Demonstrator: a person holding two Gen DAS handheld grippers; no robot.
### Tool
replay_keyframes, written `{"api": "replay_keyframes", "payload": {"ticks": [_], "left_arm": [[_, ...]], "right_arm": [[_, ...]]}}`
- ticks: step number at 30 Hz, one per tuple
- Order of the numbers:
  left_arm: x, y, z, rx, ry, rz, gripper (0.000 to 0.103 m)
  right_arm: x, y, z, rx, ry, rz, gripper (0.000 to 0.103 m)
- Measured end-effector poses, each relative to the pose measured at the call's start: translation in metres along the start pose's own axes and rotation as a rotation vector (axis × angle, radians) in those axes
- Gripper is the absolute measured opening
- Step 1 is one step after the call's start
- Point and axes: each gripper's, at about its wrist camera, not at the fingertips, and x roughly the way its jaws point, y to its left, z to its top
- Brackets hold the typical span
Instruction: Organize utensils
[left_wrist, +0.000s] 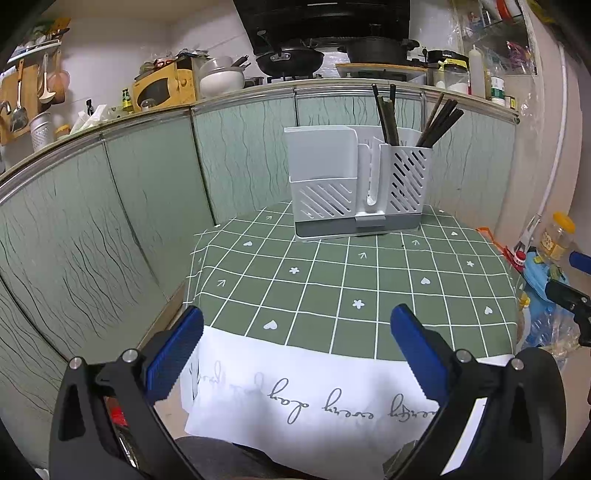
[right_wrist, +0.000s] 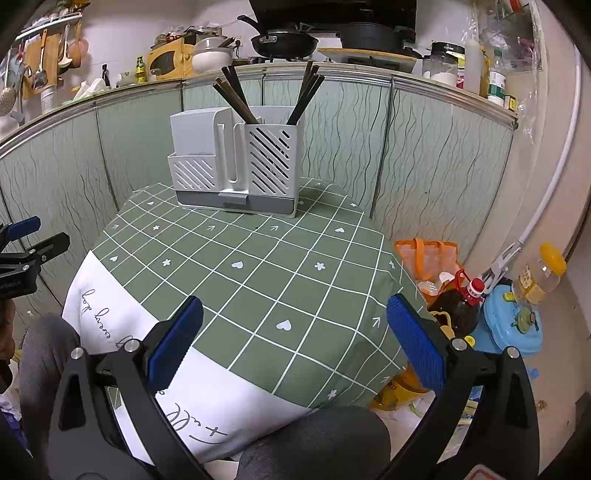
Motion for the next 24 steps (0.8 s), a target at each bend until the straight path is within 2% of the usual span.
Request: {"api": "replay_keyframes", "payload": {"ticks": [24], "left_arm": [[-0.0018, -0.0033, 0.0009, 0.007, 0.010, -0.010, 0.099]], "right_arm": [[0.0005, -0.0032, 0.0001, 0.000, 0.006, 0.004, 0.096]]}}
